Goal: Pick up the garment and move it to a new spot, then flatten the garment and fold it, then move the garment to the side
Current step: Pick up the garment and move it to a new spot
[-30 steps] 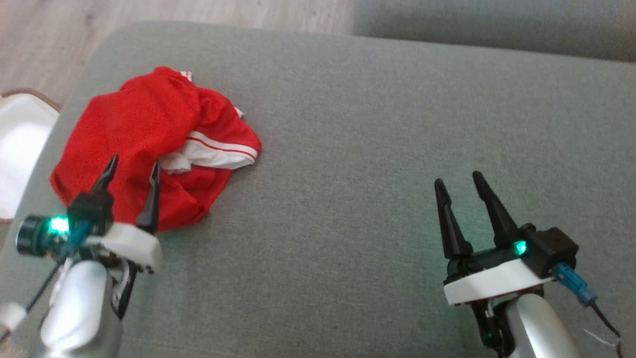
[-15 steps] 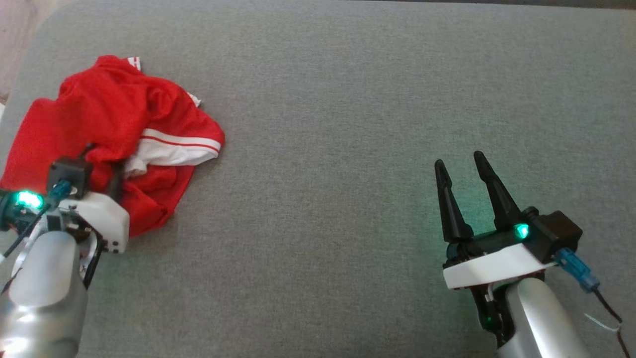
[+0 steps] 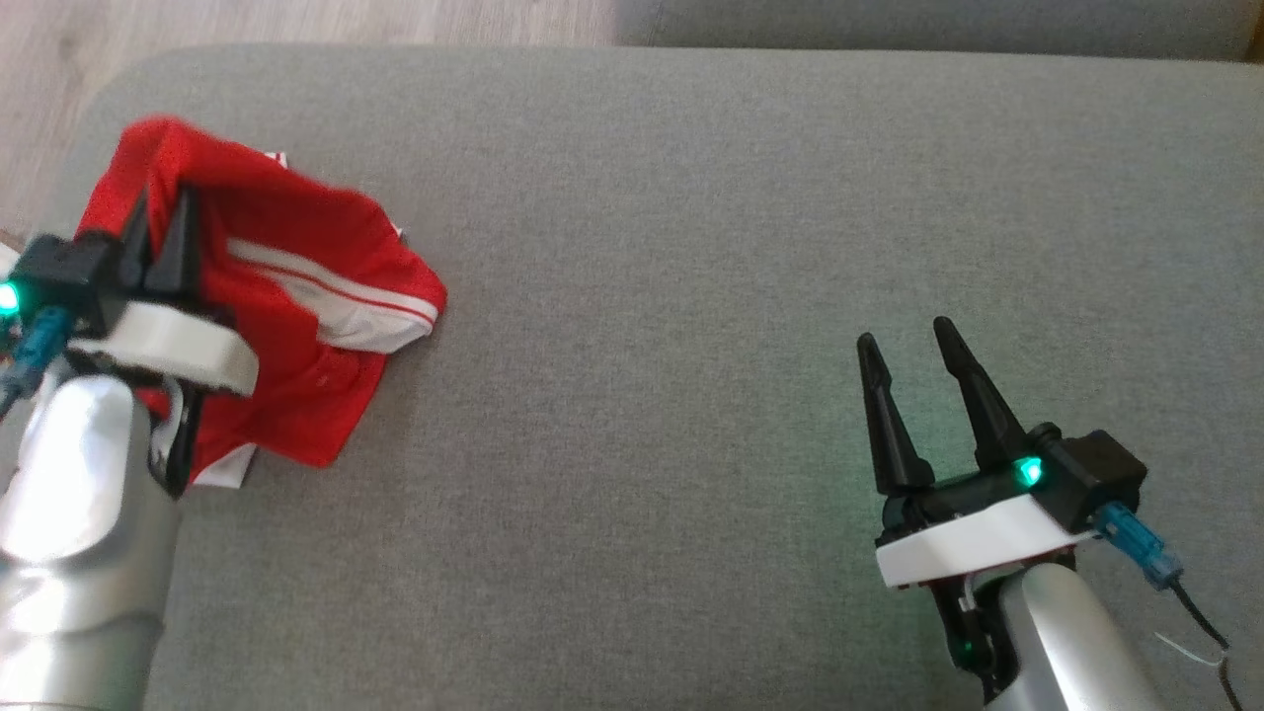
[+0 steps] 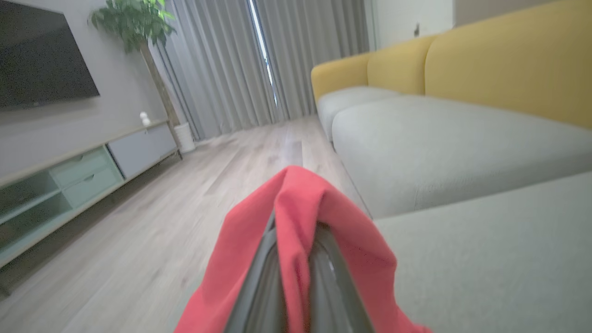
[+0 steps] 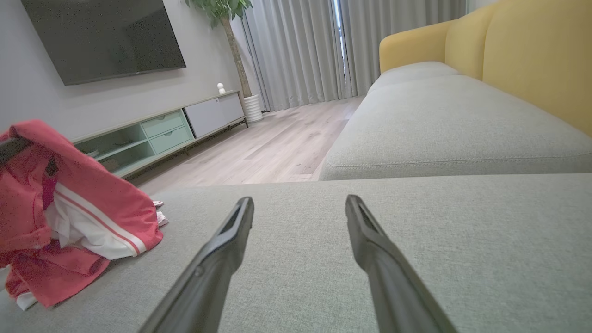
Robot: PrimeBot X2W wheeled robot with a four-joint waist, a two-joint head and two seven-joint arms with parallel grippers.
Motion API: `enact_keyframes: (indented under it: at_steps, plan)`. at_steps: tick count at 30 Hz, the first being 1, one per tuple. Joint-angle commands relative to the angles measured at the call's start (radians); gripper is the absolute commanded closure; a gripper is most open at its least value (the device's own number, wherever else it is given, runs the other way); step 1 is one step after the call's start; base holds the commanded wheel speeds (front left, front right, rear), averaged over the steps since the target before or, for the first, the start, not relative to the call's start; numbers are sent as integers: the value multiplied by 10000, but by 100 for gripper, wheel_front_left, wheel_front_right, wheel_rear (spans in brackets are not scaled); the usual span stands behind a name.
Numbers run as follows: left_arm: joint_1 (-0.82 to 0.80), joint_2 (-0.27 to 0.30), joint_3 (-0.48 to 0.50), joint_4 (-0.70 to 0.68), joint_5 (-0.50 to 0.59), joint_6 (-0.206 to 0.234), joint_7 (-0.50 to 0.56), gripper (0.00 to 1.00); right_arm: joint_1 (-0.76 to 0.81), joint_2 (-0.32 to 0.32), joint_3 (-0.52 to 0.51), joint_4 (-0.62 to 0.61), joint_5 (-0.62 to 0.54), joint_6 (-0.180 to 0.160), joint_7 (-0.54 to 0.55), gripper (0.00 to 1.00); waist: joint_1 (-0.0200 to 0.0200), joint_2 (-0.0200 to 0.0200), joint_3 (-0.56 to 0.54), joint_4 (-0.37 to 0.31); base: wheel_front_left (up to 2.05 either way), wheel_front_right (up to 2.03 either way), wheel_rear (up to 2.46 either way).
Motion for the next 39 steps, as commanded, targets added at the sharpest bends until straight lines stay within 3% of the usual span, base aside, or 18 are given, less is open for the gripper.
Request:
enact_keyframes:
  at_steps: [1, 9, 17, 19, 24, 29, 33, 39]
  plan:
    - [-533, 383, 461, -817, -125, 15, -164, 100, -83, -41, 265, -285, 110, -7, -109, 0, 1, 0, -169, -61, 0, 0, 0]
    - [-34, 186, 323, -3673, -750, -3, 664, 100, 17, -41, 316, -311, 286, -7, -109, 0, 1, 0, -454, -496, 0, 0, 0]
    - [237, -895, -827, -5957, -1460, -15, 2362, 100, -236, -41, 221, -559, 634, -7, -109, 0, 1, 0, -396, -1661, 0, 0, 0]
    - [165, -1067, -1026, -6071, -1519, -16, 2526, 100, -281, -41, 199, -605, 707, -7, -109, 0, 1, 0, -369, -1866, 0, 0, 0]
    - [-468, -1938, -1862, -6055, -1707, -22, 2948, 100, -598, -41, 260, -833, 1164, -7, -109, 0, 1, 0, -239, -3237, 0, 0, 0]
    - [-1436, -2668, -2063, -5891, -2350, 123, 2560, 100, -784, -41, 236, -1082, 1423, -7, -109, 0, 1, 0, -158, -4231, 0, 0, 0]
    - [-1875, -2839, -1973, -5618, -3191, 467, 2225, 100, -734, -41, 103, -1225, 1397, -7, -109, 0, 1, 0, -147, -4327, 0, 0, 0]
    - [-1149, -2727, -1958, -4095, -3699, 627, 1880, 100, -641, -41, -399, -1356, 1240, -7, -109, 0, 1, 0, 39, -3790, 0, 0, 0]
